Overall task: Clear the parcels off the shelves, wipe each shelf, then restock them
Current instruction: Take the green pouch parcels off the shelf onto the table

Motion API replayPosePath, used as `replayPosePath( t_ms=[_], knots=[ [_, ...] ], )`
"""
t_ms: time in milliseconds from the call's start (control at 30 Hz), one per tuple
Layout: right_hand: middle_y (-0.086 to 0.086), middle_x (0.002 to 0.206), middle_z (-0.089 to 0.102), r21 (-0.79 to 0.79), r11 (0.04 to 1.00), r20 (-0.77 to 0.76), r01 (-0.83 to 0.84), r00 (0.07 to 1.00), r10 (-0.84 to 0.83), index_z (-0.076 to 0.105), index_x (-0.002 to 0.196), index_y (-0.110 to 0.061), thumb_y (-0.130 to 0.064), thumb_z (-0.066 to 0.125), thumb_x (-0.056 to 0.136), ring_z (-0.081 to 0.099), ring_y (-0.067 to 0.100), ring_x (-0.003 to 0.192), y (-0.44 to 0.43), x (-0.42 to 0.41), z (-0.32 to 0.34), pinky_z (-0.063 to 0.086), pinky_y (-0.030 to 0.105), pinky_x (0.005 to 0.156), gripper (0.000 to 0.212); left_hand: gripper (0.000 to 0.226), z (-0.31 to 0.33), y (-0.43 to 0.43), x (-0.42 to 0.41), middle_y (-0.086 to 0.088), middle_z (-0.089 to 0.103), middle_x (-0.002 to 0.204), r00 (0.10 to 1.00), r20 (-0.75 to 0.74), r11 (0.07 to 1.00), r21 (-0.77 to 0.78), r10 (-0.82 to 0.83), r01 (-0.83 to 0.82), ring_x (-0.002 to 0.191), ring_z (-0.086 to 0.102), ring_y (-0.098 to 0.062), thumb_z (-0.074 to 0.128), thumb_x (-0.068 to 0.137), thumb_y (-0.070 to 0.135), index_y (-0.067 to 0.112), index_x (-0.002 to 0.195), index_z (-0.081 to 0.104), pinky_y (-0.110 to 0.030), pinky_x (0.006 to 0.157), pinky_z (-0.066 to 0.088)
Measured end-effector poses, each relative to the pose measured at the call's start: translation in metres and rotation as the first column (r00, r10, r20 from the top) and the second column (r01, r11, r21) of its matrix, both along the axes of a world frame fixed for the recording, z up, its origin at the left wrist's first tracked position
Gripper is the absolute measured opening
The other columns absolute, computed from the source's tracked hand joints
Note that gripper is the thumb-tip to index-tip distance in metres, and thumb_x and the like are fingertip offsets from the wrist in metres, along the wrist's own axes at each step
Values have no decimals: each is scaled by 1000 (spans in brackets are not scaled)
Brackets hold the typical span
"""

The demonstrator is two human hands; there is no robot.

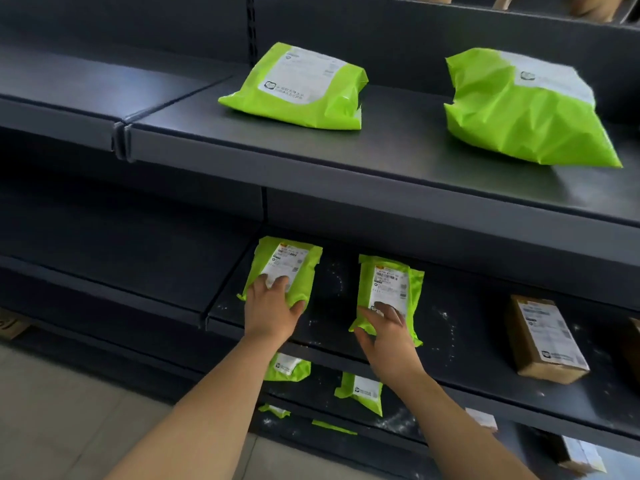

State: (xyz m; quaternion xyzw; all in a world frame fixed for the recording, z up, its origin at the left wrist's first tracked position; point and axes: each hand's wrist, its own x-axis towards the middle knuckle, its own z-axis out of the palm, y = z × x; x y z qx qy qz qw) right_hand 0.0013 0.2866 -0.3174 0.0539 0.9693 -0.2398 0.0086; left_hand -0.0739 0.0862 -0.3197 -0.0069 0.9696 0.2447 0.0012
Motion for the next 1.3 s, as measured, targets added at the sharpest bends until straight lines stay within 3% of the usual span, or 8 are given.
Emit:
replayPosePath(
  t_ms=[167,367,500,600,700,867,1033,1300],
  knots=[
    [4,152,31,32,996,-27,83,996,-82,43,144,-27,-34,48,100,19,24,142,-12,-21,-8,23,35,116,45,83,-17,-6,-49,-20,7,153,989,133,983,-163,-63,84,142,9,-41,54,80,68,32,147,22,-51,116,15],
    [6,155,26,91,983,-43,159,987,-155,40,146,-28,-35,45,100,16,25,145,-20,-38,-19,21,38,118,46,93,-39,-5,-73,-21,-5,155,962,256,971,-189,-99,150,142,5,-44,60,73,70,41,146,11,-59,108,23],
    [9,160,13,193,957,-34,214,977,-212,33,148,-30,-42,42,100,7,26,148,-16,-48,-26,10,41,119,51,92,-48,-6,-73,-21,0,153,974,206,973,-188,-93,132,140,12,-44,64,76,62,45,147,8,-59,105,30],
    [14,161,2,307,917,-25,255,965,-260,24,151,-34,-51,40,98,1,32,148,-13,-58,-28,6,46,120,57,88,-47,-6,-71,-21,12,149,982,167,976,-183,-84,115,132,23,-44,68,72,57,45,142,16,-57,99,36],
    [18,160,-5,341,889,17,307,943,-332,15,151,-37,-59,42,94,-2,38,147,-9,-69,-30,9,54,119,67,88,-47,-6,-68,-20,19,142,987,152,984,-158,-53,78,125,29,-43,73,64,58,44,135,23,-55,95,39],
    [20,158,-13,366,856,144,364,887,-439,5,148,-44,-67,45,88,-2,46,144,-4,-79,-40,14,62,112,76,99,-52,-8,-63,-17,13,143,987,156,981,-182,-38,67,124,30,-42,73,58,58,43,138,17,-55,94,39],
    [20,156,-7,320,845,106,429,870,-482,11,147,-47,-54,50,90,20,45,136,-6,-79,-46,33,54,104,69,97,-52,-8,-62,-20,11,146,986,155,977,-196,-58,88,127,29,-45,73,62,60,42,140,19,-59,96,39],
    [17,156,-10,328,843,85,425,876,-475,12,148,-46,-49,48,94,24,41,134,-16,-59,-42,33,51,104,66,88,-40,-4,-49,-18,14,145,991,120,992,-100,-66,79,124,31,-44,73,65,55,40,137,26,-56,95,39]
  ],
)
